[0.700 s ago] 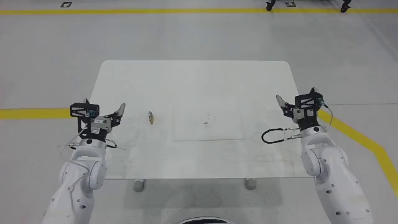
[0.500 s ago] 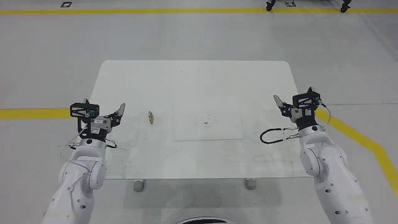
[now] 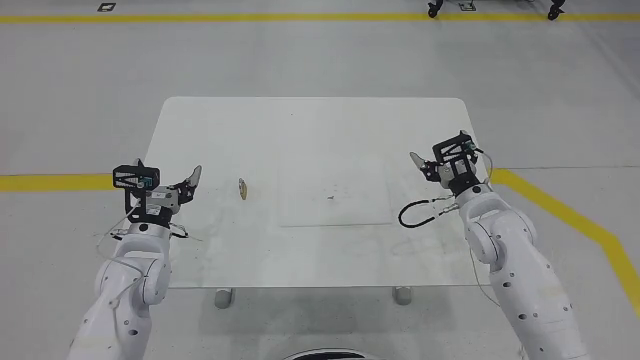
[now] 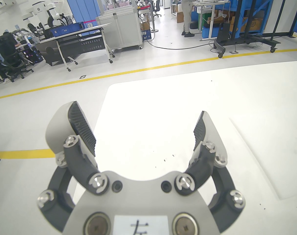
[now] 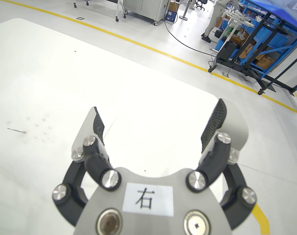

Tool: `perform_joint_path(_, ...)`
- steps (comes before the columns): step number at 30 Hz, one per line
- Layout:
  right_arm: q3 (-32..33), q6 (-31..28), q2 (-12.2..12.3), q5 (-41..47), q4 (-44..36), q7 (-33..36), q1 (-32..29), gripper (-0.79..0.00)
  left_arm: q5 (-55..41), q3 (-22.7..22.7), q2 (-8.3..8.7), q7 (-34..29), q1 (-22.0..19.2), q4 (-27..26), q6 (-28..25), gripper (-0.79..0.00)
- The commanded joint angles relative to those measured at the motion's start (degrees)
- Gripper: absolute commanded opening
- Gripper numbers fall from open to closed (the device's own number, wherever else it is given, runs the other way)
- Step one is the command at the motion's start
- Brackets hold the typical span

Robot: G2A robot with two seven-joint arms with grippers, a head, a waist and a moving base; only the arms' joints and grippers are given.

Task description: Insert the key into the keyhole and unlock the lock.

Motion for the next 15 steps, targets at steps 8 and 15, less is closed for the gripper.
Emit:
perform_joint_path(8, -2.2, 1.5, -0.1, -5.7, -1.7, 2.0, 1.0, 0.000, 0.0, 0.0, 0.00, 0.0, 0.0, 0.0, 0.0, 0.000)
perform_joint_path(15, -11.5, -3.8, -0.9, -12.2, -0.2, 8.5, 6.8, 0.000, 0.0, 0.0, 0.00, 0.0, 0.0, 0.0, 0.0, 0.000)
